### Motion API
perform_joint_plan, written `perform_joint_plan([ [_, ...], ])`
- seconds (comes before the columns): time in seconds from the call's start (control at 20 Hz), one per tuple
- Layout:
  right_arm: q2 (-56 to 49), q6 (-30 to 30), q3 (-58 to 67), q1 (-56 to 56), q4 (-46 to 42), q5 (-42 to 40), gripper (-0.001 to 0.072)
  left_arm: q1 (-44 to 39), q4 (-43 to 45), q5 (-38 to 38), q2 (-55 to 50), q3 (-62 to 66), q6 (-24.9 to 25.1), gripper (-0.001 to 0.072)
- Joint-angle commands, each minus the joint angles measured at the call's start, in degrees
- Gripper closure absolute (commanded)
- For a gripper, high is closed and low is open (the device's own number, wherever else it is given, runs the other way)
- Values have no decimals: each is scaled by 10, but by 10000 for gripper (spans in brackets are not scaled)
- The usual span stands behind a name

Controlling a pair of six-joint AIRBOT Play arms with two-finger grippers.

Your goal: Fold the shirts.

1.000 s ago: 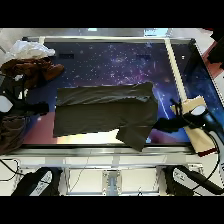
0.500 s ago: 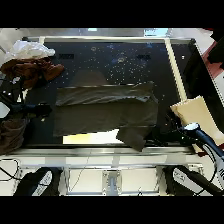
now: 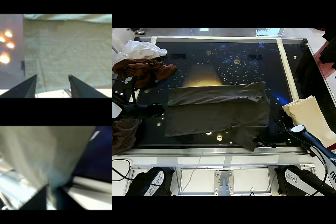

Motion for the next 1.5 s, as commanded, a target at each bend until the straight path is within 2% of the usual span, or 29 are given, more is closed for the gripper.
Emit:
perform_joint_plan([
  [0.0, 1, -24, 0, 28, 41, -16, 685, 0, 9, 5, 0, 0, 2, 232],
  [0.1, 4, -25, 2, 28, 57, -15, 685, 0, 46, 28, 1, 0, -24, 232],
  [0.2, 16, -27, 13, 28, 56, -3, 685, 0, 135, 57, 0, -9, -118, 236],
  [0.3, 43, -32, 26, 28, 56, 5, 686, 3, 238, 57, 1, -51, -245, 249],
  [0.35, 59, -32, 33, 28, 56, 5, 686, 16, 251, 58, 1, -83, -300, 251],
  [0.4, 72, -31, 40, 28, 56, 7, 686, 37, 239, 63, 1, -116, -334, 289],
  [0.45, 87, -31, 45, 28, 56, 8, 686, 62, 217, 65, 1, -150, -366, 392],
  [0.5, 99, -31, 47, 28, 59, 8, 685, 86, 191, 67, 0, -178, -392, 430],
  [0.55, 109, -31, 47, 28, 61, 8, 686, 113, 148, 71, 1, -203, -398, 430],
  [0.7, 118, -31, 47, 28, 61, 19, 685, 172, 31, 93, 0, -249, -364, 430],
  [0.9, 118, -34, 47, 28, 61, 18, 685, 212, -106, 120, -1, -272, -273, 430],
  [1.05, 118, -36, 47, 28, 61, 18, 685, 218, -136, 114, -21, -278, -231, 428],
  [1.1, 118, -36, 47, 28, 61, 18, 686, 218, -152, 112, -30, -279, -209, 390],
  [1.15, 118, -36, 47, 28, 61, 18, 685, 218, -166, 112, -39, -279, -194, 307],
  [1.45, 118, -36, 47, 28, 61, 17, 685, 218, -150, 115, -52, -282, -193, 296],
])
